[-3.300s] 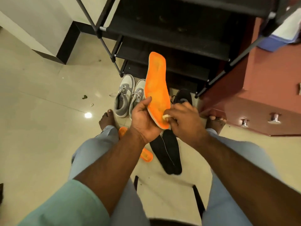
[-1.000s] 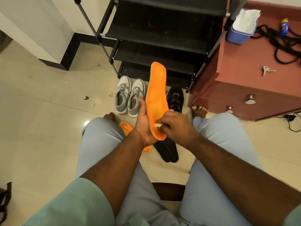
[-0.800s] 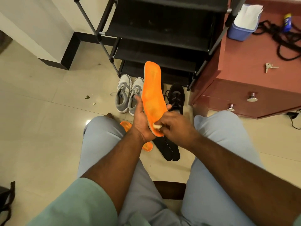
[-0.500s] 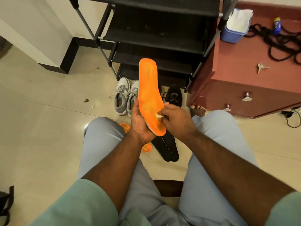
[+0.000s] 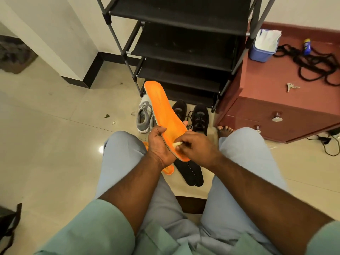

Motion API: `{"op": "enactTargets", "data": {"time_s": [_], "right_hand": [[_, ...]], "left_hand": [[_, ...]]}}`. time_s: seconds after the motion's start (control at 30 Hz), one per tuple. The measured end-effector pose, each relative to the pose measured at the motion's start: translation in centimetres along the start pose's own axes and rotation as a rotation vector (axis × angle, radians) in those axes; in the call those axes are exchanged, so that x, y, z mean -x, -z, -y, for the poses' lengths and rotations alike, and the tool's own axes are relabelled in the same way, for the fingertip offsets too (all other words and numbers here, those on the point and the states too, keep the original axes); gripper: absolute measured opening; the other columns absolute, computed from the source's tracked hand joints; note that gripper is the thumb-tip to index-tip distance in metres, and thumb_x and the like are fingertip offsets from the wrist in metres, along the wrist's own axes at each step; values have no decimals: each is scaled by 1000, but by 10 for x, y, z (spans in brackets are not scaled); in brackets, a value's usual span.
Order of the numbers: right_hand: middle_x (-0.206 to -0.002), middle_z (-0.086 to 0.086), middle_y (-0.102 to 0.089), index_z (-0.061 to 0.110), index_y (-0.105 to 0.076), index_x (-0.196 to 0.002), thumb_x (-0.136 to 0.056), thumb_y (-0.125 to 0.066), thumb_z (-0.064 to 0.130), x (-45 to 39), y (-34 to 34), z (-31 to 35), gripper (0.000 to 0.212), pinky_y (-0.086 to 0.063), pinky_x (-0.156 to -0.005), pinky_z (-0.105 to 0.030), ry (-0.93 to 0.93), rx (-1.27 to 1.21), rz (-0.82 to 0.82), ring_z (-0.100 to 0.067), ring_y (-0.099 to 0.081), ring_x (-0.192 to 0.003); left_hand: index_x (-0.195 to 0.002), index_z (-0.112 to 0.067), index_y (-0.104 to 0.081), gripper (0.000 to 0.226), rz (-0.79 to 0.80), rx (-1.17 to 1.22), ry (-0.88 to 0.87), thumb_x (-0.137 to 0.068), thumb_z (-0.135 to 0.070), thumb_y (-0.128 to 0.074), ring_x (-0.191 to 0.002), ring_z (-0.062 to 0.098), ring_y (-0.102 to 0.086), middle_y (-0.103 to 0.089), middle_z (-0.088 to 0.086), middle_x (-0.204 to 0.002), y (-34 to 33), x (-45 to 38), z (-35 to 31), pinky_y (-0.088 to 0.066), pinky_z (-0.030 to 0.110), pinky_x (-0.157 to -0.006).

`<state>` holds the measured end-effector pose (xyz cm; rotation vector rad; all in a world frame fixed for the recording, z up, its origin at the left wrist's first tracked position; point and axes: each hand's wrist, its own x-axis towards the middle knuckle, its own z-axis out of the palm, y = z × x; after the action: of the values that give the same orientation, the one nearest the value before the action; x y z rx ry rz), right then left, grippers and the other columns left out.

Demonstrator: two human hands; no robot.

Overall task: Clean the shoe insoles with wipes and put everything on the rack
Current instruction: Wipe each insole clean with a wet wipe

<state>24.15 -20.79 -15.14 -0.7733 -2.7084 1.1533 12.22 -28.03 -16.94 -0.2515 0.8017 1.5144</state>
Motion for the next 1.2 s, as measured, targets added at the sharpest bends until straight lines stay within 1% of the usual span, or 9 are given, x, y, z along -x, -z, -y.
{"op": "enactTargets", "data": {"time_s": [0.13,0.27,0.4,0.5,0.6,0.73,0.83,0.93,1.2], "right_hand": [[-111,-1,-63,18,-66,-115,-92,-54,21,-9,0,-1,26,-42,-86,-33,-3,280,-33,-20,-53,-102],[-101,-3,-65,16,-69,-108,-87,-57,17,-1,0,10,24,-44,-85,-39,226,241,20,-22,-55,-95],[-117,-1,-60,20,-62,-122,-96,-46,25,-8,10,-2,31,-40,-92,-33,21,444,-37,-19,-49,-106],[-111,-4,-63,15,-67,-115,-92,-54,19,4,6,11,27,-38,-84,-26,188,292,-14,-21,-52,-101],[-96,-4,-65,13,-70,-107,-86,-55,18,16,4,14,26,-44,-77,-31,278,224,-17,-20,-55,-90],[-112,-1,-60,20,-62,-122,-95,-47,23,12,13,-6,31,-40,-88,-32,31,409,-59,-19,-50,-103],[-107,-7,-63,13,-67,-115,-90,-55,15,22,11,1,28,-44,-85,-33,212,269,53,-22,-54,-101],[-103,-8,-65,11,-70,-109,-86,-56,13,31,11,-1,26,-46,-82,-33,277,231,149,-23,-58,-98],[-101,-9,-66,10,-71,-109,-86,-61,5,11,11,-24,25,-51,-77,-35,102,207,-86,-25,-60,-95]], "left_hand": [[-129,-11,-57,67,-18,-16,-50,-84,-57,-41,-116,39,-57,-61,19,-129,-3,1,-1,-40,53,-101],[-120,-15,-65,97,-25,-12,-39,-76,-91,-24,-112,36,-62,-67,17,-123,-2,-3,-5,-45,51,-99],[-139,-15,-52,98,-3,21,-18,-79,-88,-29,-122,39,-56,-56,20,-140,-2,4,4,-44,57,-100],[-136,-13,-54,91,7,40,10,-82,-82,-35,-125,39,-54,-57,19,-138,1,11,3,-41,56,-102],[-136,-12,-55,86,24,44,21,-84,-78,-35,-127,37,-50,-55,17,-141,0,15,-4,-38,52,-105],[-143,-17,-50,86,18,2,-5,-84,-78,-35,-121,38,-55,-55,18,-139,-6,14,3,-41,55,-102],[-127,-18,-60,83,-15,1,-36,-79,-81,-36,-118,39,-57,-64,15,-124,-7,10,3,-45,56,-94],[-135,-19,-54,90,-39,28,-81,-79,-85,-31,-120,40,-57,-64,14,-126,0,2,-3,-46,55,-92],[-137,-19,-51,96,-32,-66,-13,-79,-89,-20,-112,38,-63,-66,18,-124,3,0,-2,-47,55,-90]]}}
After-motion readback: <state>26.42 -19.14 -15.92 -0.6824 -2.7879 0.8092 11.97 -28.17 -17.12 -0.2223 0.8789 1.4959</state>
